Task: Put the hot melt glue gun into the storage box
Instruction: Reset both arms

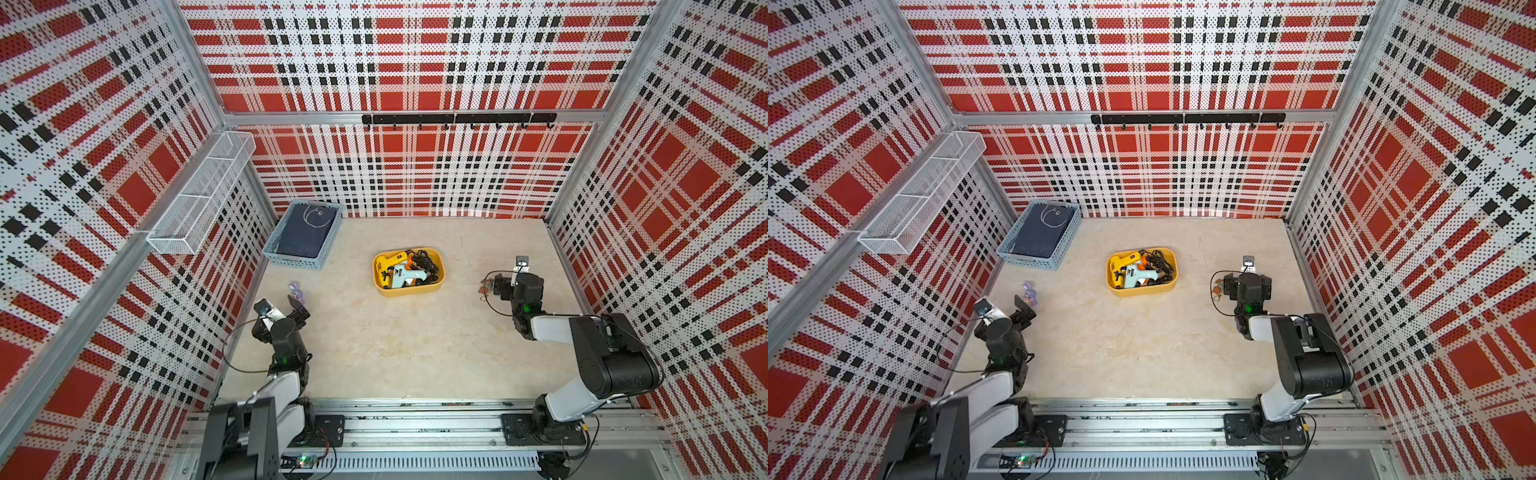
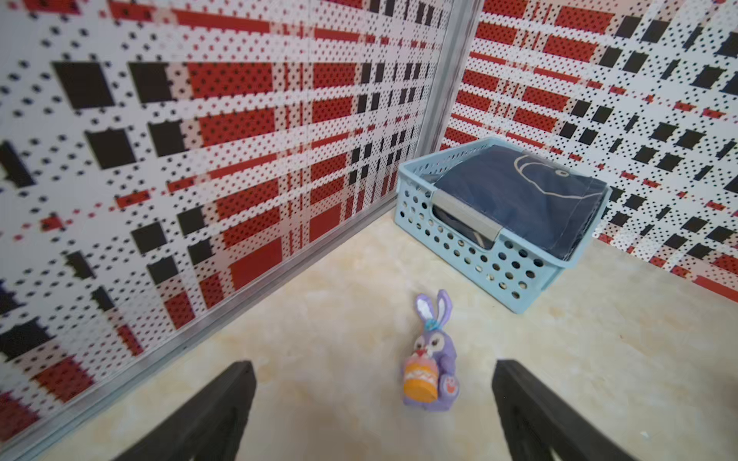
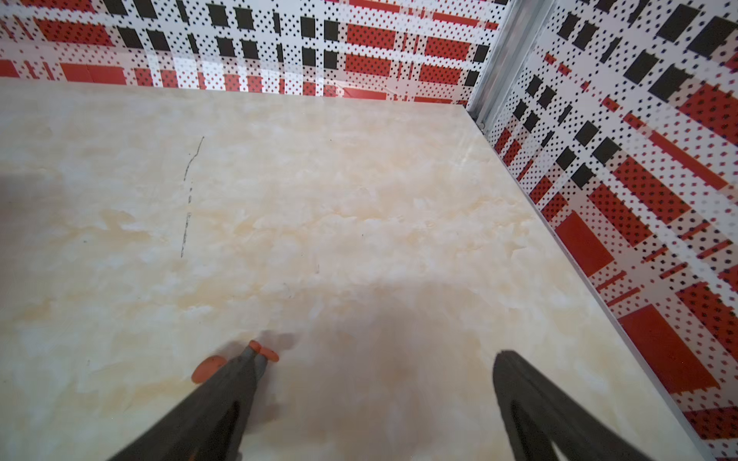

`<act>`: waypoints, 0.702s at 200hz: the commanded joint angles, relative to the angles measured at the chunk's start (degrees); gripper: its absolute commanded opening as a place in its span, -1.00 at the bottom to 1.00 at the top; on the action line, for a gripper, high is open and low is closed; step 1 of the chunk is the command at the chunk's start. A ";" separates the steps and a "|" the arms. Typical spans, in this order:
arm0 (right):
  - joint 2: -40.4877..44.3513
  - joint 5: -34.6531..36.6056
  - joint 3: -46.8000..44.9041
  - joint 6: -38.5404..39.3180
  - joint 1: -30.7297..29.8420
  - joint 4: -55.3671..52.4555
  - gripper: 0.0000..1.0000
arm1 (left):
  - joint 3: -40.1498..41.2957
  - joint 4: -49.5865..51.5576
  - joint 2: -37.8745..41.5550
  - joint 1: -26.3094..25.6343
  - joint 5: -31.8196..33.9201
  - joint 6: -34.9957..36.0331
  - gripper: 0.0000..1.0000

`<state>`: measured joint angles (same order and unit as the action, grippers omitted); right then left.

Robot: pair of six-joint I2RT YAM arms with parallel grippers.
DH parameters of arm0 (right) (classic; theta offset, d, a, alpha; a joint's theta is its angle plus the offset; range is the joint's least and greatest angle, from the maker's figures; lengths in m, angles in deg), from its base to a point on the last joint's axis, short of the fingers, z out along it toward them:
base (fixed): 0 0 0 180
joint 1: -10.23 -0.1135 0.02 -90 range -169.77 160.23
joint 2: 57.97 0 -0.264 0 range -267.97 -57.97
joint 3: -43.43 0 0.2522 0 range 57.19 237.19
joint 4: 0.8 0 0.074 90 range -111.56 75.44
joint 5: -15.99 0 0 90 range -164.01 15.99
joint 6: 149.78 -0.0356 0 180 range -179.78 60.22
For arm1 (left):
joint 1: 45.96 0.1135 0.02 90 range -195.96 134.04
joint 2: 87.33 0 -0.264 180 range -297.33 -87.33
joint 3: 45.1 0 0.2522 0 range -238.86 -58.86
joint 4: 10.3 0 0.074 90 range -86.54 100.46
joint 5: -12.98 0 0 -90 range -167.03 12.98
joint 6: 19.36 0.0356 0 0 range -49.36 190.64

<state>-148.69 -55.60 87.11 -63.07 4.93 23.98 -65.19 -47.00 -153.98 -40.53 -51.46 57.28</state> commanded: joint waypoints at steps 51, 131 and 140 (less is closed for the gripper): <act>3.06 -4.32 -4.69 -1.71 2.25 8.40 0.99 | -6.39 -25.85 -22.62 -8.91 -1.91 10.09 0.98; 2.89 1.85 -13.17 -3.61 1.54 23.02 0.99 | -6.15 -25.03 -21.77 -9.41 -1.16 10.49 0.98; 1.92 2.34 -13.58 -2.98 1.52 25.47 0.99 | -6.09 -25.04 -21.76 -9.46 -1.15 10.57 0.98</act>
<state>-146.77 -55.95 73.29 -65.41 6.97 44.31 -71.96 -69.93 -175.90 -49.67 -52.75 66.87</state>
